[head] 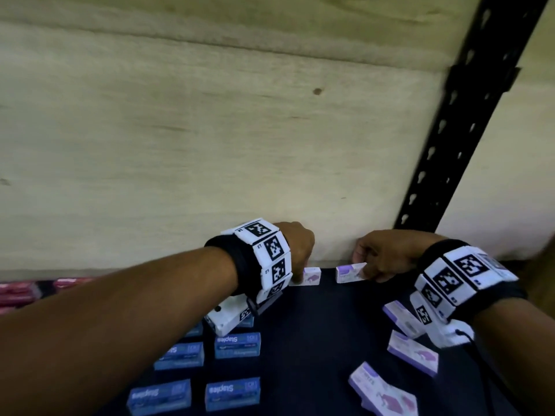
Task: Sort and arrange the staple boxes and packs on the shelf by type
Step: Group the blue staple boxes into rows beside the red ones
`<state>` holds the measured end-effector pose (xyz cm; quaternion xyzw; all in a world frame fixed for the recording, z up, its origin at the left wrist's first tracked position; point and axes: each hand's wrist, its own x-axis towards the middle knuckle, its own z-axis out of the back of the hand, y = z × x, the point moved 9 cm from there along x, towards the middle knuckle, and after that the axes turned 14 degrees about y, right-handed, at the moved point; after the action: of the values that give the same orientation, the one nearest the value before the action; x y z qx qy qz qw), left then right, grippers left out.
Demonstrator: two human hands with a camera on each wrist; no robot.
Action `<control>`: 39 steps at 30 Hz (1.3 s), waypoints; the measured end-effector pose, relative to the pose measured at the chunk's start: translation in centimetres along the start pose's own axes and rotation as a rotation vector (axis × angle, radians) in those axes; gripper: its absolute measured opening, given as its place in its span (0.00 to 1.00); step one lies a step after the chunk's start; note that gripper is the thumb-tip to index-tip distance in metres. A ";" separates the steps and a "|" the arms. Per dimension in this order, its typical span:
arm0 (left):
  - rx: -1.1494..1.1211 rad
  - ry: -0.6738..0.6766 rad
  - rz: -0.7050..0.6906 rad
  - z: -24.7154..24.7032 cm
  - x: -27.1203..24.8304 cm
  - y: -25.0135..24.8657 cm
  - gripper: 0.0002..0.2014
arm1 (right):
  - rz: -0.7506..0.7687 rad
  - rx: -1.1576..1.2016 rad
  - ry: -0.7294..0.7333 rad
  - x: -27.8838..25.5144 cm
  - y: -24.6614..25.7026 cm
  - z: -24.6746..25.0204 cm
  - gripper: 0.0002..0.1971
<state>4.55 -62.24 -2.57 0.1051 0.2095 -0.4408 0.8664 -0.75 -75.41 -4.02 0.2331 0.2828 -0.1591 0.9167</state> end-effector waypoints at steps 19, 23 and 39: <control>0.161 -0.015 -0.076 0.1 1.4 -2.3 0.15 | 0.056 0.059 0.061 0.6 0.0 -0.8 0.07; 0.190 0.001 -0.072 0.0 1.7 -2.6 0.15 | 0.053 0.044 0.060 0.7 0.3 -0.9 0.06; 0.085 -0.012 -0.069 0.0 1.7 -1.8 0.11 | 0.037 0.050 0.025 0.5 0.0 -1.0 0.08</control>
<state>4.03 -64.51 -3.40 0.1321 0.1888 -0.4796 0.8467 -0.82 -74.99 -5.09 0.2631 0.2859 -0.1462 0.9098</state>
